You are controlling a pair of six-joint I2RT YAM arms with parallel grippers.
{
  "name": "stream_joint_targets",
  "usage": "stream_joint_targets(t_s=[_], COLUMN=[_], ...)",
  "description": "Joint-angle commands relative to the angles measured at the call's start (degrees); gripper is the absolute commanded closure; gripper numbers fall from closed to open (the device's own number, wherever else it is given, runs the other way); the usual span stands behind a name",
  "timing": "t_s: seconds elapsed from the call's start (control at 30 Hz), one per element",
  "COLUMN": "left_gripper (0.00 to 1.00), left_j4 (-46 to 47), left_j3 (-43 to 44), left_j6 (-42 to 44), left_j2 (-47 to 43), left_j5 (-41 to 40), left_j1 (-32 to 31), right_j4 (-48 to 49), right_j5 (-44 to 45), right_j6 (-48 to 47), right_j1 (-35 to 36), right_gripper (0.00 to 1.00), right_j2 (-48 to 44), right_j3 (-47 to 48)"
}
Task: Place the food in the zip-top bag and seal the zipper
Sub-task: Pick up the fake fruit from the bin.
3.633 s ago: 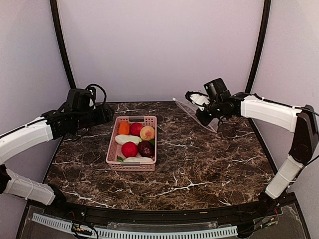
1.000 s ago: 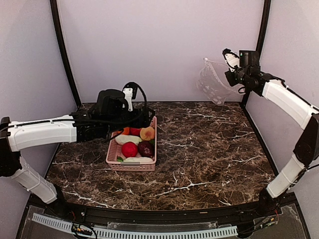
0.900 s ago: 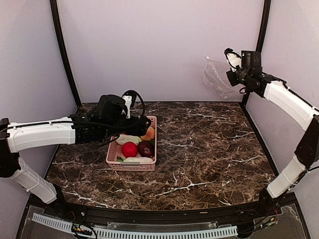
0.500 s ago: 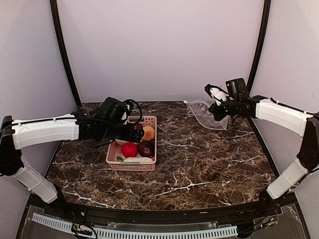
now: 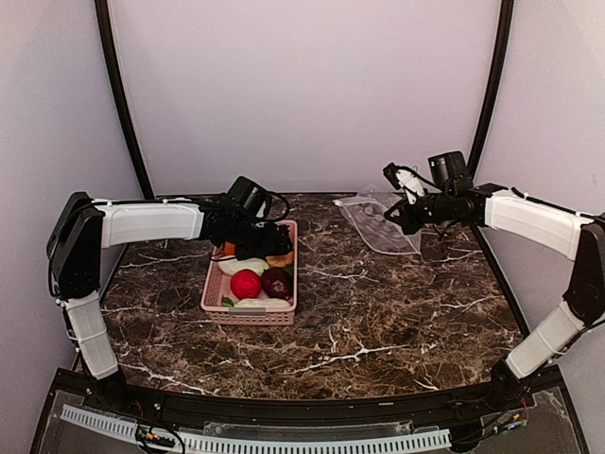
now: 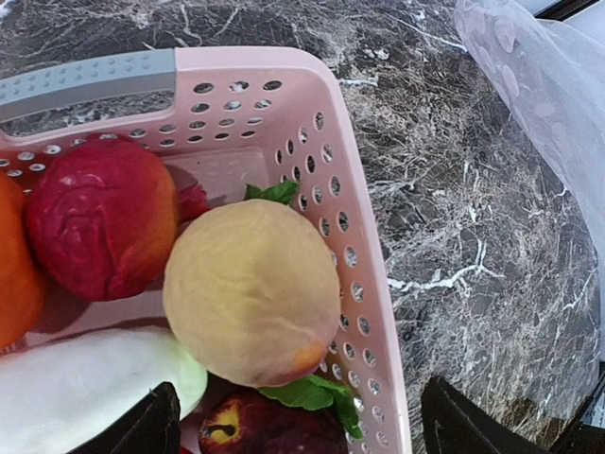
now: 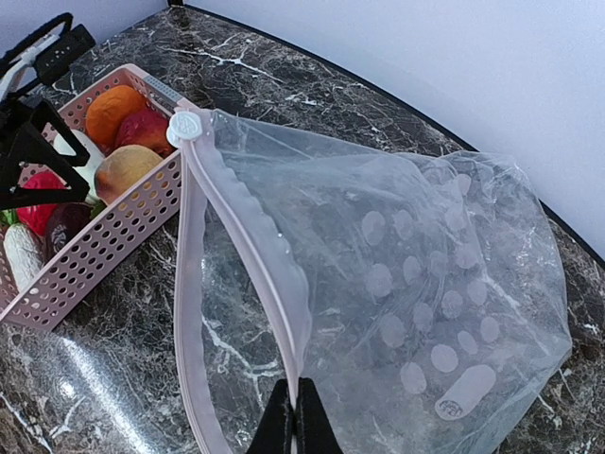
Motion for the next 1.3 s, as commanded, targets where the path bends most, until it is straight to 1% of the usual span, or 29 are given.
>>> stream_joint_targets(t_s=[0.0, 0.23, 0.5, 0.67, 0.9, 0.97, 1.13, 1.27], left_gripper=[0.14, 0.16, 0.24, 0.24, 0.23, 0.25, 0.41, 0.48], left_j4=[-0.01, -2.46, 0.69, 0.57, 1.98, 3.04, 3.65, 2.61], left_j3=[3.08, 4.75, 3.04, 4.29, 4.27, 4.08, 4.12, 3.52], left_j6=[-5.13, -10.97, -16.38, -17.23, -17.29, -16.9, -15.97, -14.4], left_j2=[2.31, 5.14, 5.5, 7.82, 10.52, 10.75, 10.15, 7.71], left_j5=[4.52, 2.27, 0.19, -1.48, 0.07, 0.29, 0.28, -0.88], left_j1=[1.06, 1.56, 1.84, 2.35, 3.32, 3.36, 3.39, 3.32], right_j4=[1.35, 1.1, 1.07, 0.83, 0.74, 0.73, 0.82, 0.61], right_j5=[-1.73, -1.97, -1.82, -2.0, -1.44, -1.3, -1.37, -1.38], right_j6=[0.79, 0.96, 0.7, 0.62, 0.02, -0.17, -0.36, -0.35], right_j1=[0.0, 0.0, 0.0, 0.0, 0.0, 0.0, 0.0, 0.0], right_gripper=[1.0, 1.0, 1.0, 1.0, 1.0, 1.0, 1.0, 1.0], right_j2=[-1.62, -2.73, -2.98, -3.09, -3.72, -3.9, -3.75, -3.73], right_j3=[-1.34, -1.52, -1.52, -1.46, -1.37, -1.58, -1.7, -1.33])
